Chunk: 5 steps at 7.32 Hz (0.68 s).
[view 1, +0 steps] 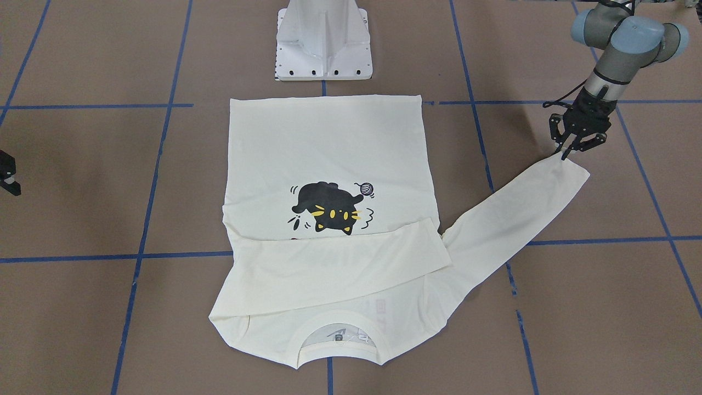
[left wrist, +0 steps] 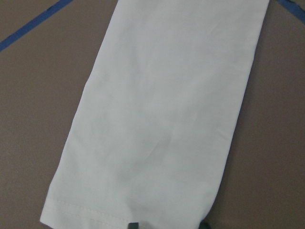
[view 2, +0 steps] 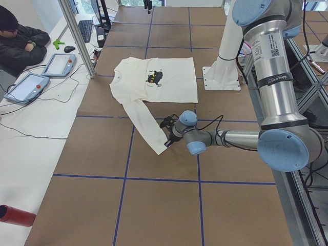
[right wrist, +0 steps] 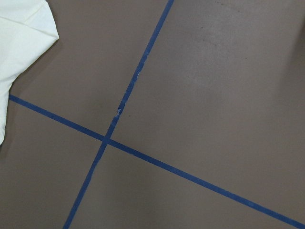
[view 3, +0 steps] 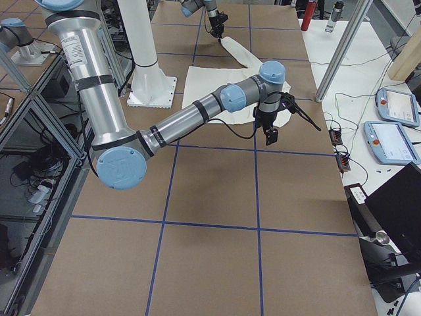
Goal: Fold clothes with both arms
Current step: 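Reach the left gripper to the other sleeve cuff and grasp it, then fold the grasped sleeve with the left gripper across the shirt chest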
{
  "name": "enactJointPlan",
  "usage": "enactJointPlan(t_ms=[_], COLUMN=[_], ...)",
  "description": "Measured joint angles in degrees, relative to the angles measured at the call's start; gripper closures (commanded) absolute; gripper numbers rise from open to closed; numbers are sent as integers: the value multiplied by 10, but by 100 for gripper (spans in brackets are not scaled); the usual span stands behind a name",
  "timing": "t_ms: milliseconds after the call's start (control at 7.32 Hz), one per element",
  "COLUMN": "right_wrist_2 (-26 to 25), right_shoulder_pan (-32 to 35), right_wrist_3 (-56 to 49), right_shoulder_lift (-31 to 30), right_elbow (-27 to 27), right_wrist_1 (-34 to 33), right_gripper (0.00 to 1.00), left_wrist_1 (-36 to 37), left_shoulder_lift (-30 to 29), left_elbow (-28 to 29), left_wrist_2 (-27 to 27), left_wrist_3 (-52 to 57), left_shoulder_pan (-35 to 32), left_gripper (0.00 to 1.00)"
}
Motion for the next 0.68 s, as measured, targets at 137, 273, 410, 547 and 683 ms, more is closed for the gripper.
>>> enactJointPlan(t_ms=[137, 273, 410, 547, 683], right_wrist_2=[0, 1, 1, 0, 0], right_shoulder_pan=[0, 0, 0, 0, 0], right_wrist_3=[0, 0, 0, 0, -1], right_shoulder_lift=[-1, -4, -6, -10, -16], right_elbow=[-3, -4, -6, -6, -6], right_wrist_1=[0, 0, 0, 0, 0], right_gripper=[0, 0, 0, 0, 0], left_wrist_1=[0, 1, 9, 32, 73], left_shoulder_lift=[0, -1, -13, -48, -93], left_elbow=[-15, -38, -57, -67, -71], left_wrist_2=[3, 9, 14, 15, 15], left_wrist_3=[0, 1, 1, -1, -5], left_shoulder_pan=[-3, -9, -22, -45, -72], left_gripper=[100, 100, 100, 100, 100])
